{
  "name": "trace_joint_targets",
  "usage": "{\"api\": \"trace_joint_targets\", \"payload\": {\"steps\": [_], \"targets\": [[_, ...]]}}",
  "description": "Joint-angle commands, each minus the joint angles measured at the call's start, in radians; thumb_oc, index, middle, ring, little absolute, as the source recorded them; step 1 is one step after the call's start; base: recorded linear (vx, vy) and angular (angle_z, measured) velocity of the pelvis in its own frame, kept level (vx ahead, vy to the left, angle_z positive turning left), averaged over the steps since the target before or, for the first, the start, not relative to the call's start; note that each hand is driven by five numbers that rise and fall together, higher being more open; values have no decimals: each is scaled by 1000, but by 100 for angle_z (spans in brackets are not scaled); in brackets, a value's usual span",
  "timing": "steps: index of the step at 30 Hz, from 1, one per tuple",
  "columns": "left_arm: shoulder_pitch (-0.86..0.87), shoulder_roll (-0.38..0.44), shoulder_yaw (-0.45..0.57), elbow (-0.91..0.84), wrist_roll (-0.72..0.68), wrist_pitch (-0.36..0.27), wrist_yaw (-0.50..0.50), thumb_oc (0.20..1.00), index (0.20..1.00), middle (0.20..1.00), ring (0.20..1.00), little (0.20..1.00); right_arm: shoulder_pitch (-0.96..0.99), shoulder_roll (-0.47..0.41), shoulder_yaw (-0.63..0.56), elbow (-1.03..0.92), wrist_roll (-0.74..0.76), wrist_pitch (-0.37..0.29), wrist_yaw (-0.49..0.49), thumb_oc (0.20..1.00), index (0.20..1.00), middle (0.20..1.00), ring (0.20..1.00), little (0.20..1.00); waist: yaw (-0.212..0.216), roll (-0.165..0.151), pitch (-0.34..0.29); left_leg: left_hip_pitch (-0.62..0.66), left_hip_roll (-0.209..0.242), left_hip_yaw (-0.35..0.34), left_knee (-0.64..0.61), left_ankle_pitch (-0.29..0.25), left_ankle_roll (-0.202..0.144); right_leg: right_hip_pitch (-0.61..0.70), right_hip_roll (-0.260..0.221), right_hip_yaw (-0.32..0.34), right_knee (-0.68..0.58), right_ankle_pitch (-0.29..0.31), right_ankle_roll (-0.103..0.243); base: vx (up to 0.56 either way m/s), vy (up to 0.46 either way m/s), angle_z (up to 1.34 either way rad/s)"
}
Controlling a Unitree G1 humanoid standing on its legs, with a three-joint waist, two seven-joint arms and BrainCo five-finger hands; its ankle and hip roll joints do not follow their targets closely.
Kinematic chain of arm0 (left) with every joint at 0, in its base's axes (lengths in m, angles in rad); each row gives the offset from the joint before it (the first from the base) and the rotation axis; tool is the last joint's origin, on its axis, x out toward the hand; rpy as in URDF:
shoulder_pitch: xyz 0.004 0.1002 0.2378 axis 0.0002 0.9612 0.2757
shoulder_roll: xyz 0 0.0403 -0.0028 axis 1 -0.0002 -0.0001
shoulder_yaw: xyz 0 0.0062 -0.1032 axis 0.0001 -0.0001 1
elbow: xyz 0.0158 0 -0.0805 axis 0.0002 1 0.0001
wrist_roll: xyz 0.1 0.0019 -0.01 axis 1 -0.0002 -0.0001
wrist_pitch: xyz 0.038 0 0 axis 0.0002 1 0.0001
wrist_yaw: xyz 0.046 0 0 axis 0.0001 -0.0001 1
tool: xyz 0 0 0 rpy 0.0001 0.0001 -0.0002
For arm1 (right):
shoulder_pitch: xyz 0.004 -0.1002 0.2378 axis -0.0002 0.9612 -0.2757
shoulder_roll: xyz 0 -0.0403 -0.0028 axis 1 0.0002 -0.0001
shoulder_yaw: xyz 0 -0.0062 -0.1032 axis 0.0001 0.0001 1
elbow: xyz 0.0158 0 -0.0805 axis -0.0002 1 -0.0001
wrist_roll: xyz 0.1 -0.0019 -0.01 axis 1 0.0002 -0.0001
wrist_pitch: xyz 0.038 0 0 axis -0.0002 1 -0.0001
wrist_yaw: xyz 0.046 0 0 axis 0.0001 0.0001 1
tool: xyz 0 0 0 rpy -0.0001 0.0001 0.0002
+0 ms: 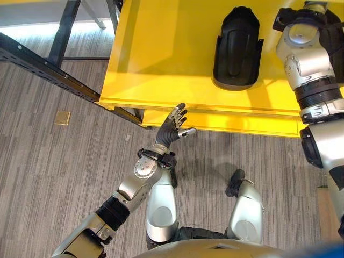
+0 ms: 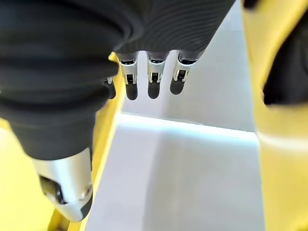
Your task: Move parts from the plastic box to the shelf.
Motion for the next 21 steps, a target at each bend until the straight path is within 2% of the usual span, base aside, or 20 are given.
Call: {"api": "trace_joint_targets", "payload": {"steps": [1, 4, 7, 8, 11, 14, 17, 21], "targets": [[23, 17, -12, -108, 52, -62, -14, 1000, 1000, 1000, 1000, 1000, 4, -65, -9, 1, -75, -3, -33, 1000, 1000, 1000, 1000, 1000, 20, 21, -21, 49, -40, 36, -75, 18, 39, 18, 44, -5, 169, -131, -1, 45, 5, -1], [21, 22, -4, -102, 36, -60, -16, 1000, 1000, 1000, 1000, 1000, 27, -75, -10, -13, -160, -35, 21, 1000, 1000, 1000, 1000, 1000, 16, 21, -21, 58, -44, 32, -78, 20, 39, 29, 48, -1, 164, -131, -2, 0, 0, 0], [51, 20, 26, -97, 38, -59, -57, 1000, 1000, 1000, 1000, 1000, 134, -77, 14, -180, -240, -78, 178, 1000, 1000, 1000, 1000, 1000, 3, 19, -21, 86, -52, 40, -131, 59, 48, 58, 70, -3, 103, -96, -15, -12, 9, -2], [75, 13, 47, -94, 48, -62, -81, 1000, 1000, 1000, 1000, 1000, 224, -72, 38, -301, -293, -99, 255, 1000, 1000, 1000, 1000, 1000, -9, 16, -22, 118, -57, 43, -171, 74, 46, 86, 82, 1, 55, -81, -13, 58, 36, -10], [116, 0, 80, -88, 62, -73, -106, 1000, 1000, 1000, 1000, 1000, 351, -62, 87, -482, -384, -88, 326, 1000, 1000, 1000, 1000, 1000, -27, 9, -42, 152, -57, 52, -226, 96, 43, 114, 96, 8, -16, -54, -6, 74, 33, -10], [154, -16, 125, -70, 52, -87, -138, 1000, 1000, 1000, 1000, 1000, 501, -65, 143, -686, -590, -145, 360, 1000, 1000, 1000, 1000, 1000, -51, 2, -78, 186, -55, 60, -288, 120, 36, 150, 110, 14, -104, -20, 6, 86, 30, -9], [171, -26, 151, -66, 56, -73, -151, 1000, 1000, 1000, 1000, 1000, 568, -76, 157, -810, -633, -158, 377, 1000, 1000, 1000, 1000, 1000, -62, -5, -106, 220, -55, 63, -330, 133, 28, 191, 123, 13, -167, -3, 12, 116, 7, -10], [237, -26, 184, -85, 67, -52, -194, 1000, 1000, 1000, 1000, 1000, 695, -88, 166, -969, -677, -192, 470, 1000, 1000, 1000, 1000, 1000, -73, -17, -164, 279, -54, 79, -410, 157, 14, 266, 143, 3, -289, 31, 23, 127, -7, -4]]}}
